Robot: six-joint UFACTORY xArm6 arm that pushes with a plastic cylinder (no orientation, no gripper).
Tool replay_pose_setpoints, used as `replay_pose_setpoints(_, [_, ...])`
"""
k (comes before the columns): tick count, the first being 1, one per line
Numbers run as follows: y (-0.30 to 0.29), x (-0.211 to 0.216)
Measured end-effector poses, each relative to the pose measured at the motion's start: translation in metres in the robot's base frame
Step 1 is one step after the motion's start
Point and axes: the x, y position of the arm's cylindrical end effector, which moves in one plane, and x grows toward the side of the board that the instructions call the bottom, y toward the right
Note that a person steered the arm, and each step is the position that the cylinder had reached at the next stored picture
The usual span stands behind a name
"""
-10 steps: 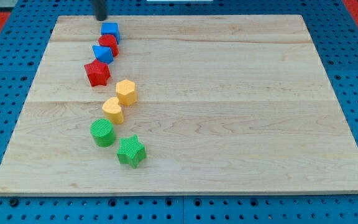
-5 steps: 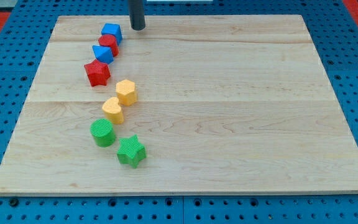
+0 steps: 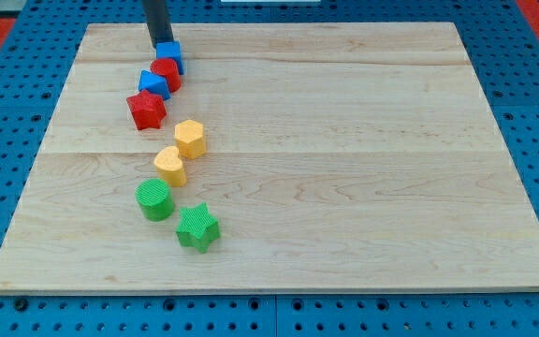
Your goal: Push blue cube into the red circle
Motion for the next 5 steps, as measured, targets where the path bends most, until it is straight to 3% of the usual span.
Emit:
replay_pose_setpoints(3, [0.056, 0.023])
replay_pose_setpoints(5, [0.051, -0.010])
